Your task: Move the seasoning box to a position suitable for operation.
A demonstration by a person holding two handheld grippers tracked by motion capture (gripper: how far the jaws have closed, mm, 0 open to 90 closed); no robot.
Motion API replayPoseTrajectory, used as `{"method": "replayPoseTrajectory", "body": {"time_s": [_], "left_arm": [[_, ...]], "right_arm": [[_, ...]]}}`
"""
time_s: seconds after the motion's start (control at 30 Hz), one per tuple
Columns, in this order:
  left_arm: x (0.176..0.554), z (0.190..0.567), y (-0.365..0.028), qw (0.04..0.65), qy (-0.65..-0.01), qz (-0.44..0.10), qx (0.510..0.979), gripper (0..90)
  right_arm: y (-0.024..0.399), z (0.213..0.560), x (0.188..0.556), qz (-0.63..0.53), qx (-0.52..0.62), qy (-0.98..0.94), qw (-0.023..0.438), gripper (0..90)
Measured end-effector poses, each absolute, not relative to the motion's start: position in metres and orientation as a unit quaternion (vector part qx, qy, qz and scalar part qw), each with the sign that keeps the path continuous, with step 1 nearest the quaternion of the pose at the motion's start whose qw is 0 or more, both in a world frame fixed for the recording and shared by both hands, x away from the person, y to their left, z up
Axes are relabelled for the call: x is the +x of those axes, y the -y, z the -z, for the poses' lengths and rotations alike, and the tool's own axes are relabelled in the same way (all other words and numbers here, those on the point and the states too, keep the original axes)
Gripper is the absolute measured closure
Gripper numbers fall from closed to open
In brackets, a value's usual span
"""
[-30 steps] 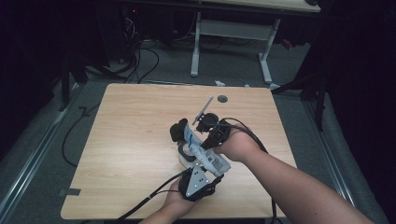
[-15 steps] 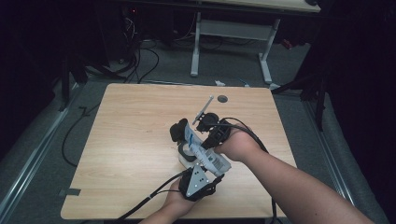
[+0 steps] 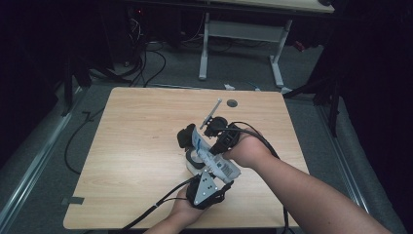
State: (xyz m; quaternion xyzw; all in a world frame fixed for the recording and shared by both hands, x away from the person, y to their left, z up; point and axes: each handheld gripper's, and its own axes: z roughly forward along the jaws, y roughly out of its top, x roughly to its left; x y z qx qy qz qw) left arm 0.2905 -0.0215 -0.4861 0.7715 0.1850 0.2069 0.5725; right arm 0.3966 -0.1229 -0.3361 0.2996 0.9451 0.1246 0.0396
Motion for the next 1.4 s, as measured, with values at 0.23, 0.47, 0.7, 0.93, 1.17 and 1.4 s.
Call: {"method": "replayPoseTrajectory", "body": {"time_s": [0.23, 0.47, 0.7, 0.93, 1.17, 1.4], "left_arm": [[0.2907, 0.4847, 0.0211, 0.575, -0.185, -0.209, 0.769, 54.1], [0.2906, 0.4845, 0.0209, 0.574, -0.185, -0.209, 0.770, 54.1], [0.2907, 0.4845, 0.0211, 0.575, -0.185, -0.209, 0.769, 54.1], [0.2909, 0.4844, 0.0213, 0.576, -0.185, -0.210, 0.768, 54.1], [0.2908, 0.4841, 0.0217, 0.576, -0.184, -0.210, 0.768, 54.2], [0.2909, 0.4844, 0.0221, 0.576, -0.185, -0.211, 0.768, 54.2]], "right_arm": [[0.1217, 0.3340, 0.3970, -0.124, 0.299, -0.945, 0.039, 89.8], [0.1201, 0.3342, 0.3974, -0.122, 0.298, -0.946, 0.039, 89.8], [0.1191, 0.3354, 0.3979, -0.120, 0.295, -0.947, 0.039, 89.8], [0.1182, 0.3358, 0.3984, -0.122, 0.295, -0.947, 0.038, 89.8], [0.1182, 0.3359, 0.3983, -0.121, 0.295, -0.947, 0.037, 89.9], [0.1187, 0.3363, 0.3982, -0.122, 0.296, -0.947, 0.038, 89.9]]}}
